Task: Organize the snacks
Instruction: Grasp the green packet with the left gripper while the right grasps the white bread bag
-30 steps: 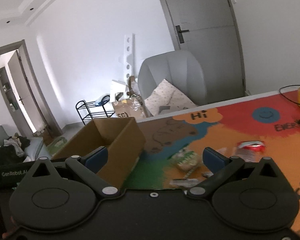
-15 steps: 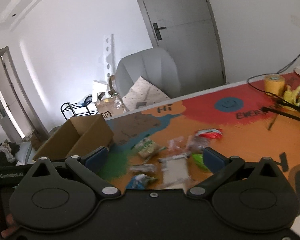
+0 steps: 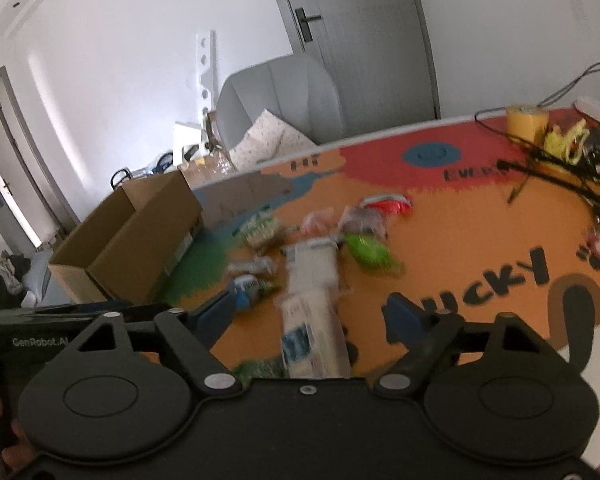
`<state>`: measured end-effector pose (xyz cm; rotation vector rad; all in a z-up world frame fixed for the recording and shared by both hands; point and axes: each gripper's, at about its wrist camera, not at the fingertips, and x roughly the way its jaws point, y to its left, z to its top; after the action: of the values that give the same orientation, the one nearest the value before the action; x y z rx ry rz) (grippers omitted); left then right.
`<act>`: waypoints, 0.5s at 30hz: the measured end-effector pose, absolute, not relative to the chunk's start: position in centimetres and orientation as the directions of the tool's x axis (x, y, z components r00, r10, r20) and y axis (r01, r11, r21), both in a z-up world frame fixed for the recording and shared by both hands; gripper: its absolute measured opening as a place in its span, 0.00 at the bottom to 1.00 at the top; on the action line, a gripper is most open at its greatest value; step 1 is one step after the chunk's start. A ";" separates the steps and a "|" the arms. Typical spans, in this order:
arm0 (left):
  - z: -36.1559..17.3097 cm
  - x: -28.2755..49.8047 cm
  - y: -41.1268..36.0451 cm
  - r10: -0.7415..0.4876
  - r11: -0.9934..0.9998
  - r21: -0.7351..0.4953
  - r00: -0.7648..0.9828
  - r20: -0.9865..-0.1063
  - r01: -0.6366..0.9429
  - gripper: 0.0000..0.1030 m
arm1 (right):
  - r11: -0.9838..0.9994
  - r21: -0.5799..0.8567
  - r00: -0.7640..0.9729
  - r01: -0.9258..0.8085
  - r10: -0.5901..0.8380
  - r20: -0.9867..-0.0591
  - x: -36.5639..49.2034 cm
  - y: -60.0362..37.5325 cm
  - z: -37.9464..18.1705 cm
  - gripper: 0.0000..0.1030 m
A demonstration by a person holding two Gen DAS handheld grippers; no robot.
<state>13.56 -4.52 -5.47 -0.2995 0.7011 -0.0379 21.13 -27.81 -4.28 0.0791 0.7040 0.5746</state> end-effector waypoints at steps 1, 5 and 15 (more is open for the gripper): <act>-5.7 13.6 -4.7 -0.140 0.957 -0.283 0.761 -0.634 -0.060 0.78 | 0.844 0.254 0.611 -0.471 0.521 -0.596 21.0 -27.9 -4.5 0.75; -6.4 13.6 -5.6 -0.153 0.960 -0.277 0.746 -0.648 -0.043 0.73 | 0.846 0.253 0.596 -0.469 0.515 -0.616 20.7 -28.2 -5.4 0.68; -8.1 14.1 -7.3 -0.184 0.964 -0.267 0.706 -0.684 -0.007 0.64 | 0.842 0.246 0.536 -0.479 0.503 -0.678 20.2 -27.6 -7.8 0.44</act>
<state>14.05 -7.27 -8.13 -0.2583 0.7834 -0.1000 20.22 -27.64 -7.83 0.0316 0.8170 0.5848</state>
